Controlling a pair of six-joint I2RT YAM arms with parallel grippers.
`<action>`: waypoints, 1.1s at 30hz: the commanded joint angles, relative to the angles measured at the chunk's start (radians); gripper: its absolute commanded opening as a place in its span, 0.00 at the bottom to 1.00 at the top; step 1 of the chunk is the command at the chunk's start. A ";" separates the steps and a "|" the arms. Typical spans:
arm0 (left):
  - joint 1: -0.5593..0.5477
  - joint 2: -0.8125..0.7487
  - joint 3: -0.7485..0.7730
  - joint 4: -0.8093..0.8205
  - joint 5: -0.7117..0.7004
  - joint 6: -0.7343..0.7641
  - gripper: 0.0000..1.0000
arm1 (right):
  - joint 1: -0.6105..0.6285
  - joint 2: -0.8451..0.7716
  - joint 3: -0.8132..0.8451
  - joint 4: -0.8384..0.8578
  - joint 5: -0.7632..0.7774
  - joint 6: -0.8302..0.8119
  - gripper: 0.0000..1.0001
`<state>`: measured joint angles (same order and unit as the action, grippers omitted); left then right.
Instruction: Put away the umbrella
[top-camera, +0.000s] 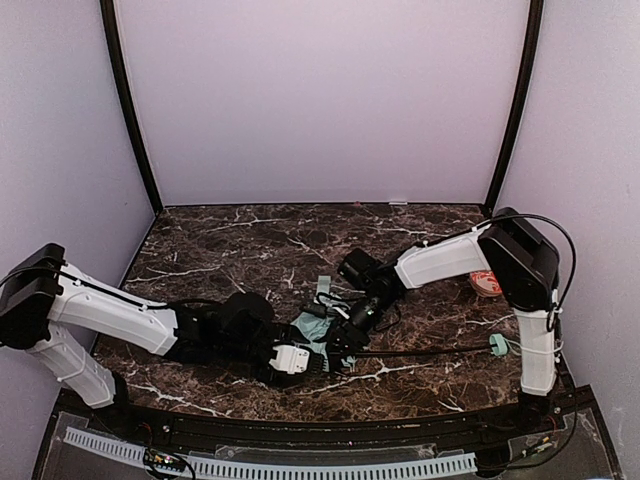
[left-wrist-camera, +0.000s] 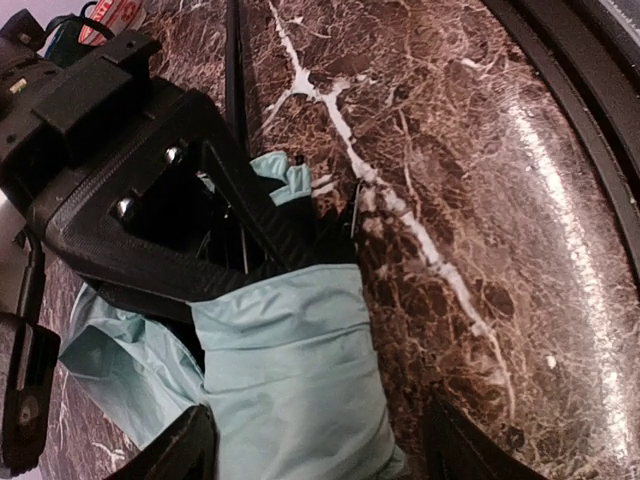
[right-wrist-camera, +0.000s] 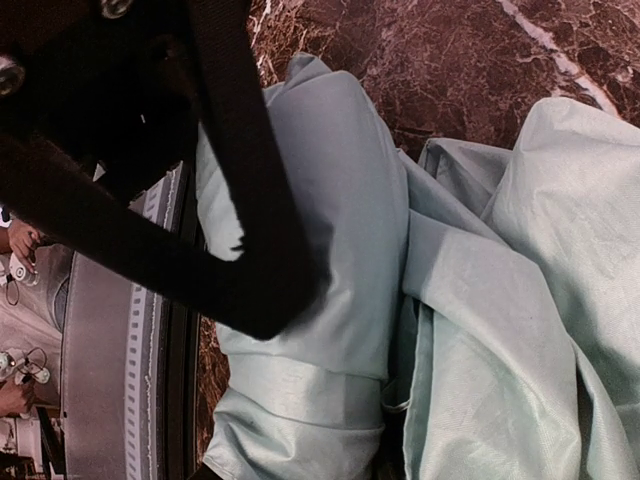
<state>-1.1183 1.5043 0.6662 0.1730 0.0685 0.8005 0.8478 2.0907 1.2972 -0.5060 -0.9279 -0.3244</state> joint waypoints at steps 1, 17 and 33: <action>0.002 0.044 -0.005 0.080 -0.157 0.001 0.73 | -0.010 0.100 -0.045 -0.169 0.195 0.050 0.00; 0.002 0.145 0.098 -0.185 -0.088 -0.149 0.23 | -0.011 0.039 0.027 -0.161 0.211 0.063 0.22; 0.043 0.348 0.304 -0.600 0.188 -0.288 0.06 | -0.066 -0.405 -0.234 0.047 0.315 0.054 0.48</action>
<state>-1.0817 1.7802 0.9913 -0.1413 0.1322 0.5632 0.8013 1.7771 1.1435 -0.5484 -0.6762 -0.2966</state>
